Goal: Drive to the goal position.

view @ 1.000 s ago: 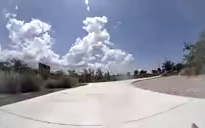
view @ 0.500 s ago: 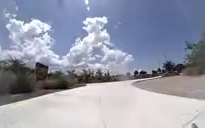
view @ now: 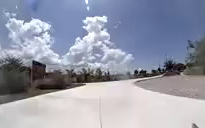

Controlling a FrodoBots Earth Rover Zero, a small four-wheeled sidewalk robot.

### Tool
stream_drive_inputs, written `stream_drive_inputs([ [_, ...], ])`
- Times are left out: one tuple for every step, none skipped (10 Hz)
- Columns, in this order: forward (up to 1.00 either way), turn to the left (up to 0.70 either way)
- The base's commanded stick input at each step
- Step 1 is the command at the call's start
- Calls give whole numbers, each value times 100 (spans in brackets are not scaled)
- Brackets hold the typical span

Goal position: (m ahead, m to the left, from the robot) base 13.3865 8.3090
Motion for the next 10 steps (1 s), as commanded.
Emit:
stream_drive_inputs([
  [85, -1],
  [85, -1],
  [85, -1],
  [85, -1],
  [85, -1],
  [85, -1],
  [85, -1],
  [85, -1],
  [85, -1],
  [85, -1],
])
